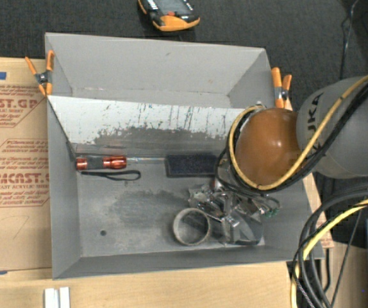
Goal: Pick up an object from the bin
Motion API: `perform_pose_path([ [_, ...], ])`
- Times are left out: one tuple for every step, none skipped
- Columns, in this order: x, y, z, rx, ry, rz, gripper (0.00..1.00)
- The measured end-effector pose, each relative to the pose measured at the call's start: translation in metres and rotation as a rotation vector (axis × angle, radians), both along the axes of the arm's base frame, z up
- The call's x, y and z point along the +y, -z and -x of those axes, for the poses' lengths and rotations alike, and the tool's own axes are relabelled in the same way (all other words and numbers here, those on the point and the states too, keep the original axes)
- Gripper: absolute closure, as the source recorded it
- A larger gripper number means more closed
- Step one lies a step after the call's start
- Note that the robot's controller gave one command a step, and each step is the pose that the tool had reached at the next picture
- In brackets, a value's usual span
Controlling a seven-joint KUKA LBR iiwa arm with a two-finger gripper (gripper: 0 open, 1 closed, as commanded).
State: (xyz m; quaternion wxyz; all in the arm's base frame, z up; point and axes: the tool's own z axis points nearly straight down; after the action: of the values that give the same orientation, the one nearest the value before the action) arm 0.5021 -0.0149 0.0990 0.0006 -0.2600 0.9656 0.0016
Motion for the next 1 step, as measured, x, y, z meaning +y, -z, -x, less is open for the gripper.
perform_pose_path([
  [0.0093, 0.0029, -0.0125, 0.002, 0.029, -0.002, 0.00],
])
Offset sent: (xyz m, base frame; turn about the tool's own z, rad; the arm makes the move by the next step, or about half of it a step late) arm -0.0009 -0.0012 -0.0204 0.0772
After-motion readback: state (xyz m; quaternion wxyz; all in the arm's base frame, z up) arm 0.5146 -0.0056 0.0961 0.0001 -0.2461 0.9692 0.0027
